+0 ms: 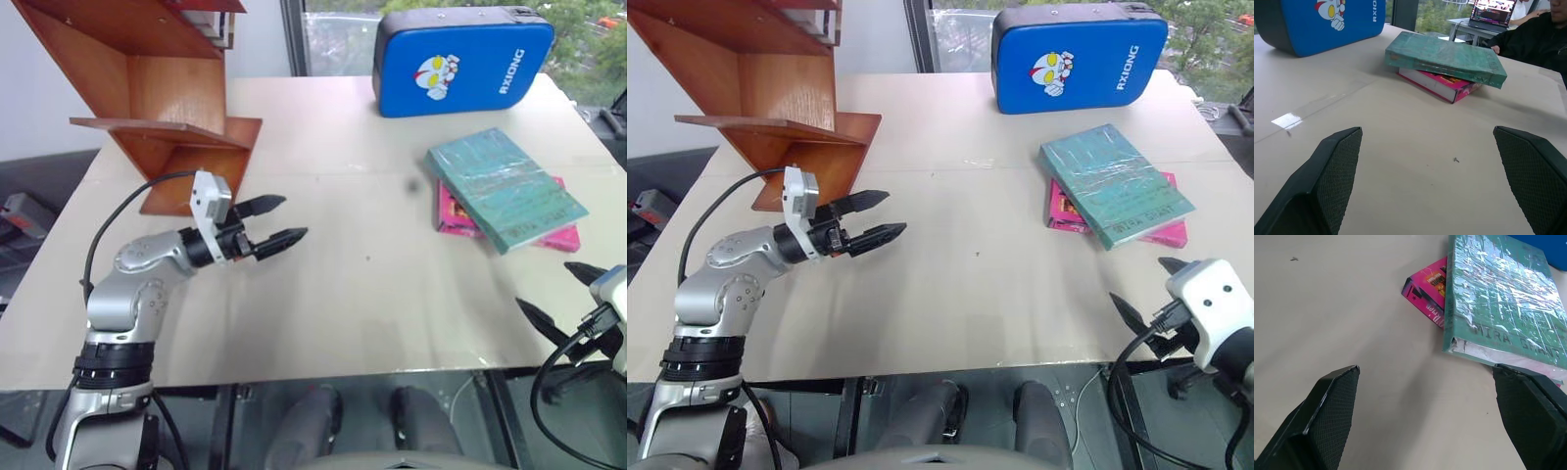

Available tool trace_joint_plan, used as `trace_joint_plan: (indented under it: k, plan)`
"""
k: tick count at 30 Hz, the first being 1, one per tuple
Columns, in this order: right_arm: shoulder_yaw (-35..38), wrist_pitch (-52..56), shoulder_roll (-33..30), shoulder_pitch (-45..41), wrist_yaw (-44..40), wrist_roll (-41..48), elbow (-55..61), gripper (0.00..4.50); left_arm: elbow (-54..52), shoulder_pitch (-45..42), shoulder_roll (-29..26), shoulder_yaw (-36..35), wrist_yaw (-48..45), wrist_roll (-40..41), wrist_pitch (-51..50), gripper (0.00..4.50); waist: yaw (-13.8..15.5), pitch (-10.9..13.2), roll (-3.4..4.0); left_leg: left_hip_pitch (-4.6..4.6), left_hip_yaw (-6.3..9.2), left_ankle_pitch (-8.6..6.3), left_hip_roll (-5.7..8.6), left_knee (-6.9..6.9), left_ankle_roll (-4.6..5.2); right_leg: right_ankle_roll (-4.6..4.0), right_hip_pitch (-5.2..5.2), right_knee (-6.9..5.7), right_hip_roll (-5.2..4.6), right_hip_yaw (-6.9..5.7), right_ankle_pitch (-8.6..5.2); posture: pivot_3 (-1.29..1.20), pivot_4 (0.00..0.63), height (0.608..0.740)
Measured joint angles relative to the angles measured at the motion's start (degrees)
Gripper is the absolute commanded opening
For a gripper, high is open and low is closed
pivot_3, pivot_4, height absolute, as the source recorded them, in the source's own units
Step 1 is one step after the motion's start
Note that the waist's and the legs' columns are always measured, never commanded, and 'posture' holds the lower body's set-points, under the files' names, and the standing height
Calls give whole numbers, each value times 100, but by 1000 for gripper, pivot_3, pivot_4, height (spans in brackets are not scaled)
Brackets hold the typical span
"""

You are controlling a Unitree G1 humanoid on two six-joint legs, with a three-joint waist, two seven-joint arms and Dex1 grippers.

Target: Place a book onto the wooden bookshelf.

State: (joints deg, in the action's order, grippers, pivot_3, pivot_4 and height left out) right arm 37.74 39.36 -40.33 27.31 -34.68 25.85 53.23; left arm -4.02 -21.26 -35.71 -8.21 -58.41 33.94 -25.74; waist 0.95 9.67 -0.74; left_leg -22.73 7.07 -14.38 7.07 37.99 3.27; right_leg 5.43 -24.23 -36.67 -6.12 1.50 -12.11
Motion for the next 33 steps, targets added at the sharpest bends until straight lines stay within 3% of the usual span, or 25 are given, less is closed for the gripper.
trace_joint_plan:
  k: [11, 15, 17, 21, 26, 28, 30, 31, 33]
  plan:
    - [-240, 174, -144, -1042, 486, -282, -492, 4445, 2, -169, 235, 213, -8, -59, 105, 4500, -1, 0, 0, -1, 1, 13, 1, 2, -18, -1, -1, -1, 1, -1, 0, 0, 150, 736]
    - [-902, 1660, -779, -2633, 1349, -644, -1376, 4445, -89, -177, 219, 384, -182, -109, 219, 4500, -32, 1, 1, -2, -12, 15, 2, 5, -19, -1, -3, -2, -1, 10, 1, 0, 150, 736]
    - [-1077, 2059, -804, -3414, 1509, -650, -1865, 4445, -208, -169, 231, 479, -254, -122, 282, 4500, -22, 2, 0, -6, -9, 16, 1, 5, -18, -3, -5, -1, -1, 7, 2, 0, 150, 736]
    - [-1563, 2416, -780, -5090, 1544, -614, -3399, 3239, -364, -207, 271, 650, -314, -132, 406, 4500, -14, 4, 3, -12, -9, 28, 1, 0, 4, -4, -10, -1, -2, 5, 2, 0, 150, 736]
    - [-2536, 2025, -735, -6854, 1679, -1116, -5661, 900, -528, -322, 405, 704, -227, -135, 415, 4500, -42, 7, 5, -24, -22, 28, 8, -6, 7, -7, -27, 2, -7, 16, 5, 0, 150, 736]
    - [-2787, 1524, -536, -7806, 1887, -1476, -7244, 39, -674, -302, 422, 697, -138, -125, 410, 4500, -51, 7, 5, -24, -26, 29, 8, -18, 7, -8, -36, 2, -6, 21, 5, 0, 150, 736]
    - [-2786, 1238, -413, -8187, 2030, -1595, -7989, 39, -727, -270, 430, 679, -107, -122, 405, 4500, -45, 7, 4, -26, -25, 29, 6, -33, 6, -9, -46, 8, -3, 22, 4, 0, 150, 736]
    - [-2699, 843, -187, -8817, 2321, -1656, -9246, 39, -818, -214, 439, 668, -20, -121, 380, 4500, -63, 7, 5, -27, -36, 30, 6, -46, 6, -10, -52, 13, -3, 33, 4, 0, 150, 736]
    - [-2574, 498, -85, -9221, 2534, -1676, -10158, 39, -968, -150, 462, 675, 42, -112, 355, 4500, -90, 7, 5, -28, -40, 30, 6, -56, 6, -10, -54, 23, -3, 39, 5, 0, 150, 736]
